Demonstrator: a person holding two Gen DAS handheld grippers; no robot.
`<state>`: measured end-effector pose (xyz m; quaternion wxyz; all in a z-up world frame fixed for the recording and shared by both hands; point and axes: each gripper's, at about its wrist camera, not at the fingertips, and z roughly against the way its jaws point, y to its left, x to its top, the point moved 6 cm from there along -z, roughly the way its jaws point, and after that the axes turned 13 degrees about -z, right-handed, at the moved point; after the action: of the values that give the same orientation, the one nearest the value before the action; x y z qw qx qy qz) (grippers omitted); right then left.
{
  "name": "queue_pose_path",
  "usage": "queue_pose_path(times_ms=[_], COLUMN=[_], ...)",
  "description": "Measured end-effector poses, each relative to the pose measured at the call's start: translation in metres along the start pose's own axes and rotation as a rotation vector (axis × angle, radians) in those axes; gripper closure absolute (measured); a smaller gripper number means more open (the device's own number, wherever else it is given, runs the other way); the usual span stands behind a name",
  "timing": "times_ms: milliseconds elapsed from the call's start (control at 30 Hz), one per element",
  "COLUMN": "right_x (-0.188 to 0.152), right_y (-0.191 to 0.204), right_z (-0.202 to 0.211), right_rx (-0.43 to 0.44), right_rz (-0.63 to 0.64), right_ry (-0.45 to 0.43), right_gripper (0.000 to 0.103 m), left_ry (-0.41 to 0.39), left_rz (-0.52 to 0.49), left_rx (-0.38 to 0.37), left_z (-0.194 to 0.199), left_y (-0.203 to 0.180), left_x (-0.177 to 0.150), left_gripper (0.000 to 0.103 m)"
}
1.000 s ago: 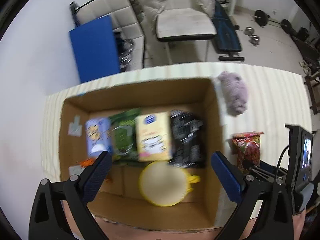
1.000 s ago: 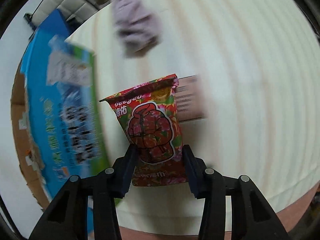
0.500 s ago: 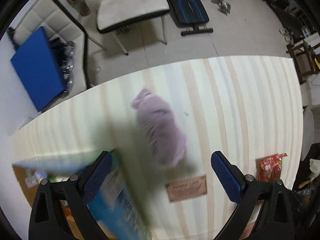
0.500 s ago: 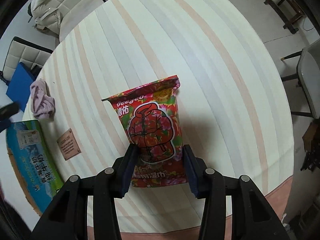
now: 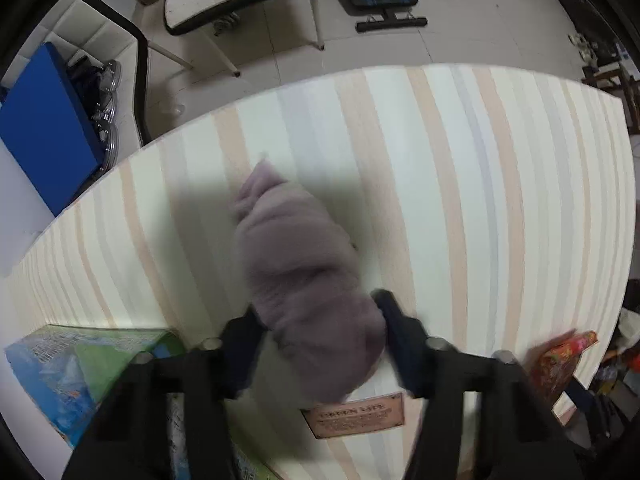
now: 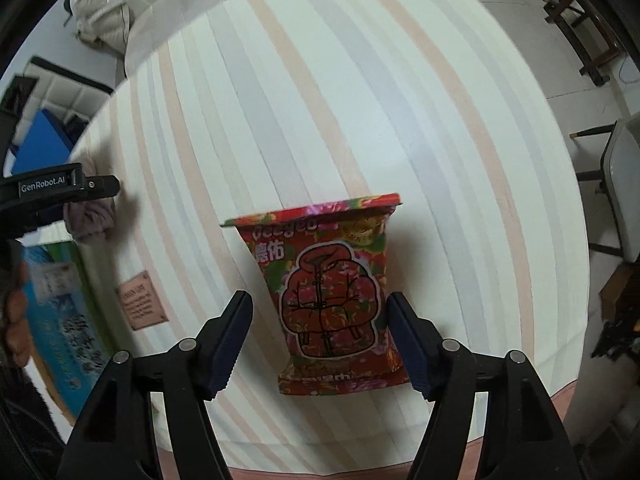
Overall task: Organize soft objects
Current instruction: 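Grasp the red-green snack bag with the right tool while the left tool grasps the lilac cloth, then carry the cloth and snack bag over the box and open both tools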
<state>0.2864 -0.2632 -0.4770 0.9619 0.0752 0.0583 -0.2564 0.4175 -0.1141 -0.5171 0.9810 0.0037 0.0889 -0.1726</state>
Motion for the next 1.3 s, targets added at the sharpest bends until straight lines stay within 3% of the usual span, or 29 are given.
queue_pose_path(times_ms=[133, 200, 233, 267, 467, 633, 800, 867, 1000, 1133, 1300], right_x=[-0.006, -0.009, -0.011, -0.013, -0.039, -0.084, -0.136, -0.162, -0.208, -0.263, -0.297], right_y=[0.003, 0.006, 0.006, 0.006, 0.003, 0.013, 0.051, 0.069, 0.141, 0.22, 0.303], right_z=[-0.018, -0.021, -0.02, -0.019, -0.005, 0.041, 0.098, 0.121, 0.144, 0.134, 0.091], right_rx=[-0.068, -0.102, -0.139, -0.149, -0.119, -0.013, 0.091, 0.133, 0.219, 0.277, 0.289], right_rz=[0.025, 0.033, 0.047, 0.054, 0.052, 0.088, 0.174, 0.215, 0.323, 0.419, 0.433], right_ry=[0.033, 0.018, -0.003, -0.013, -0.03, -0.063, -0.123, -0.14, -0.144, -0.097, -0.01], right_gripper=[0.032, 0.041, 0.052, 0.054, 0.056, 0.056, 0.056, 0.056, 0.056, 0.056, 0.057], left_ry=[-0.02, -0.031, -0.041, -0.051, -0.172, -0.28, -0.362, -0.37, -0.34, -0.269, -0.19], left_rz=[-0.005, -0.008, -0.015, -0.022, -0.051, -0.032, 0.022, 0.052, 0.154, 0.261, 0.379], left_rx=[-0.006, -0.023, -0.029, -0.031, -0.092, -0.149, -0.13, -0.099, -0.072, -0.105, -0.177], left_z=[0.002, 0.006, 0.009, 0.011, 0.058, 0.107, 0.149, 0.159, 0.156, 0.13, 0.093], left_y=[-0.016, -0.022, -0.03, -0.034, -0.061, -0.049, 0.008, 0.041, 0.113, 0.181, 0.246], left_x=[-0.012, -0.021, -0.028, -0.033, -0.086, -0.145, -0.215, -0.246, -0.296, -0.337, -0.35], left_gripper=[0.064, 0.066, 0.066, 0.067, 0.067, 0.067, 0.067, 0.067, 0.067, 0.067, 0.067])
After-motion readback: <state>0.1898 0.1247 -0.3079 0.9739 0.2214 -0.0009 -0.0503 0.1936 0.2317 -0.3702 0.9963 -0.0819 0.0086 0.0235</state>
